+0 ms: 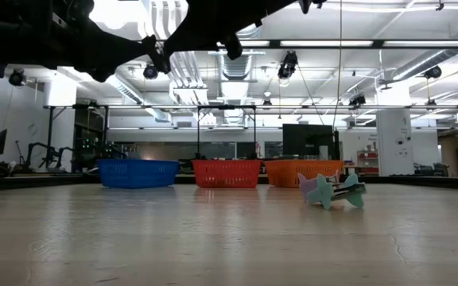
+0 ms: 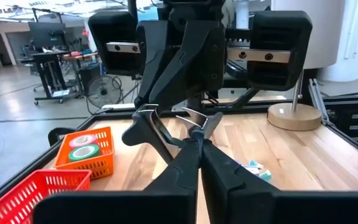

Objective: Pick and place Stapler, Stapler remover, tape
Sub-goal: Put the black staple remover into the blue bin

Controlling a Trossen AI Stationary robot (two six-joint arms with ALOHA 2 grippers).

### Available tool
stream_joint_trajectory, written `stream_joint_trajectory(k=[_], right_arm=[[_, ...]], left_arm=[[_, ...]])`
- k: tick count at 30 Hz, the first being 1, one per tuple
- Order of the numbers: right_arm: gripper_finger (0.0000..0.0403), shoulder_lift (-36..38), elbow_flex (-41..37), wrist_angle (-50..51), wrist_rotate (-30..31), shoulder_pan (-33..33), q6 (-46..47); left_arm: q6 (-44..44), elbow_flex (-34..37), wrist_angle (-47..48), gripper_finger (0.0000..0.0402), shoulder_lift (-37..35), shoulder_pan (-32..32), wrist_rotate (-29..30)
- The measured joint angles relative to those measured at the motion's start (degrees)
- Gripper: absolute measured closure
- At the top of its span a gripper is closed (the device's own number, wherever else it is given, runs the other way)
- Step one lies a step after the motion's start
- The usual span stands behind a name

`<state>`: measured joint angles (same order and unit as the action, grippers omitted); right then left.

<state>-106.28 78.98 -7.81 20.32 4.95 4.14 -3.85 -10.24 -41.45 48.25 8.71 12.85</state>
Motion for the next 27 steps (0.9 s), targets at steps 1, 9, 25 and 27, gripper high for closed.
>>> stream_joint_trajectory(k=[1, 9, 25, 27], right_arm=[[0.0394, 0.0, 0.0, 0.1, 0.0, 0.0, 0.1], [0.0331, 0.1, 0.0, 0.6, 1.0, -0.1, 1.5], [0.0207, 1.3, 0.0, 11.8, 3.8, 1.0, 6.7], [0.0208, 1.3, -0.3, 13.6, 3.8, 1.4, 8.4]], left_arm=[[0.0, 0.0, 0.1, 0.0394, 0.0, 0.0, 0.0], [0.3, 0.2, 2.0, 0.0397, 0.0, 0.0, 4.0], [-2.4, 0.2, 13.0, 0.039, 0.0, -2.6, 45.7], [-2.5, 0.0, 13.6, 0.039, 0.0, -5.3, 42.9]])
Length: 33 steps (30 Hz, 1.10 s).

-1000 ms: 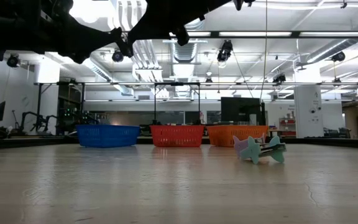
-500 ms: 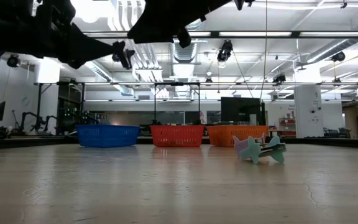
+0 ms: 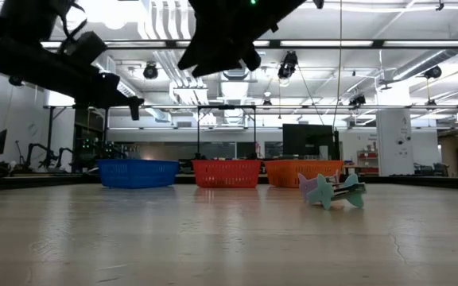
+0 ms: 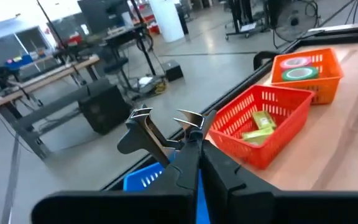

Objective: Pick and place Stapler, Stapler remover, tape
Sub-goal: Put the black staple remover into the blue bin, then put the purple staple remover into the blue bin

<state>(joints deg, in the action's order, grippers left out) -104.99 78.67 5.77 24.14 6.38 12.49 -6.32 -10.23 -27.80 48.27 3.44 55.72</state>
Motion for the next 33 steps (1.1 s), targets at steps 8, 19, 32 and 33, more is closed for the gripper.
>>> stream_joint_trajectory(k=[8, 19, 32, 33], right_arm=[[0.0217, 0.0, -2.1, 0.4, -0.1, 2.0, 3.3], [0.0227, 0.0, -3.4, 0.0, -0.1, 2.4, 3.9], [0.0232, -0.1, -3.4, 0.0, -0.1, 2.4, 3.8], [0.0233, -0.1, -3.4, 0.0, -0.1, 2.4, 3.7]], left_arm=[[9.5, -3.8, 10.6, 0.0392, 1.0, -19.7, -21.4], [13.8, -12.0, 17.0, 0.0394, 13.3, -36.4, -45.2], [14.4, -18.3, 22.4, 0.0317, 27.2, -36.5, -36.1], [14.2, -18.2, 22.4, 0.0312, 27.2, -36.4, -36.1]])
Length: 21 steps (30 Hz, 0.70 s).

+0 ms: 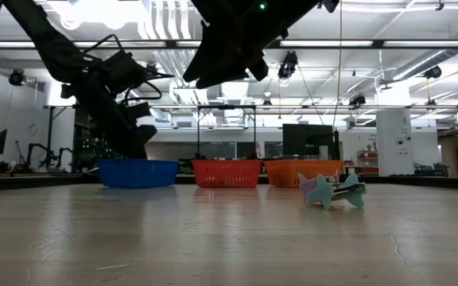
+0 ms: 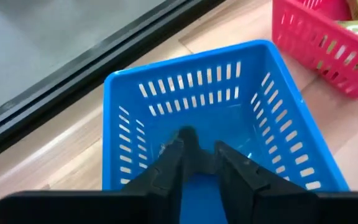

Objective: Pick and place Stapler, Stapler remover, tape
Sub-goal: Put the purple staple remover into the blue bin

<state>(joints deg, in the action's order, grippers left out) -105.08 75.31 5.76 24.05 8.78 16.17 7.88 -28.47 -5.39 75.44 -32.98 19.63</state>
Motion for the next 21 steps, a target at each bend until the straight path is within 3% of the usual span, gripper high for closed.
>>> stream_joint_trajectory(k=[9, 16, 21], right_arm=[[0.0233, 0.0, -0.3, 1.8, 0.0, 0.1, 1.8], [0.0237, 0.0, -0.6, 15.4, -0.6, 0.2, 16.2], [0.0245, 0.0, -0.6, 27.5, -10.6, 0.3, 24.3]], left_arm=[[-0.1, 0.3, -0.6, 0.0298, -7.7, 2.8, -1.0], [2.3, 0.7, -3.3, 0.0298, -12.6, 9.5, -14.9], [3.2, 0.7, -6.8, 0.0298, -12.5, 17.7, -17.6]])
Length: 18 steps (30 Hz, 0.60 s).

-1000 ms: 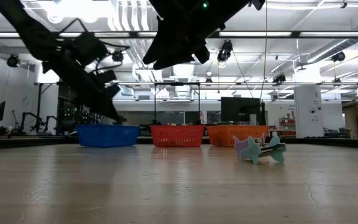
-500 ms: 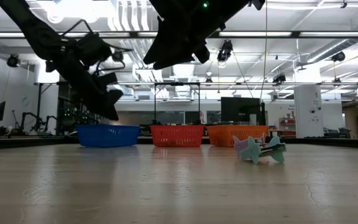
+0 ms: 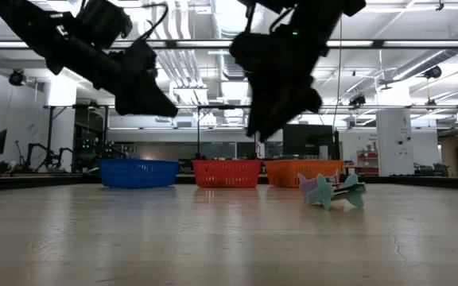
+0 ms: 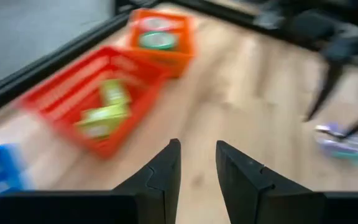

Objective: Pick and place Stapler, Stapler remover, tape
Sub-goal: Put the purple staple remover into the blue bin

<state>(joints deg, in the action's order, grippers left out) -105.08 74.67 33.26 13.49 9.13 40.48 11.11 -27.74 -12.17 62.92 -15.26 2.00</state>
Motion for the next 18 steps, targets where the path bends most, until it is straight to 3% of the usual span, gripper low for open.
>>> stream_joint_trajectory(k=[6, 18], right_arm=[[0.0257, 0.0, 0.0, 7.2, -13.3, 1.7, -10.9], [0.0275, 0.1, -0.3, 17.0, -12.5, 5.9, -36.8]], left_arm=[[-1.1, 0.0, -6.2, 0.0298, 0.8, 9.2, -0.1], [-2.0, 0.0, -8.8, 0.0298, 1.1, 11.7, 0.7]])
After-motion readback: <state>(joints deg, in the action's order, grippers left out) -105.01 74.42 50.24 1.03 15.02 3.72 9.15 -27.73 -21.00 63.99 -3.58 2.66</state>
